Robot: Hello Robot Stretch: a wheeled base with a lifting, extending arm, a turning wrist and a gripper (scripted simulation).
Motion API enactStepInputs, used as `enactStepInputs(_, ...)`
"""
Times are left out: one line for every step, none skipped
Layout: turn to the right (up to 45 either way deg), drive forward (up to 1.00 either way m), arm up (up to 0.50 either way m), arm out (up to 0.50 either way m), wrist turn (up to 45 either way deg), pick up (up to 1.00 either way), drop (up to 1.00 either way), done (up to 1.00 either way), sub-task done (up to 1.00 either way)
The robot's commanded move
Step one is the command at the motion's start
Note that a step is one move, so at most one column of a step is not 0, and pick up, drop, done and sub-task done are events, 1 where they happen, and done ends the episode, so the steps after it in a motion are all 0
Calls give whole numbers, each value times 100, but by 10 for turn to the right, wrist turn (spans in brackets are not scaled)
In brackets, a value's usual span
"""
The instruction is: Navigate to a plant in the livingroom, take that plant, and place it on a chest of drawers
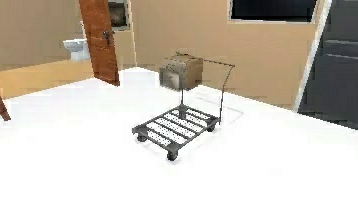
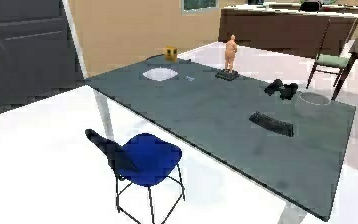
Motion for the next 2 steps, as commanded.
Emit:
enactStepInputs(-210,0,0,0,0,0,0,0,0)
enactStepInputs(-30,0,0,0,0,0,0,0,0)
